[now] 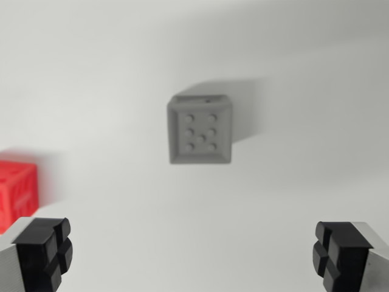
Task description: Destack cube
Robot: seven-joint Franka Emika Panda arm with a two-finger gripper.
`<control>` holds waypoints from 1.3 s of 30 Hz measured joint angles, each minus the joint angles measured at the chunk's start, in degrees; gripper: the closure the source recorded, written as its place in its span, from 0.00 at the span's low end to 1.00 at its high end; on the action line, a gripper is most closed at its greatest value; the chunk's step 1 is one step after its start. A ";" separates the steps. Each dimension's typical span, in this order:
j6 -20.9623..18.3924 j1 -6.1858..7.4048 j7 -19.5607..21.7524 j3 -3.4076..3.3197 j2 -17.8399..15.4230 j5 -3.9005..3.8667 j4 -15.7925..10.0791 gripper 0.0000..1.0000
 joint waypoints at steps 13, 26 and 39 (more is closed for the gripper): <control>-5.79 0.00 0.15 -0.02 -3.30 -0.22 2.50 0.00; -10.41 0.00 0.22 -0.03 -5.31 -0.34 5.11 0.00; -11.99 0.00 0.25 -0.04 -5.78 -0.38 6.21 0.00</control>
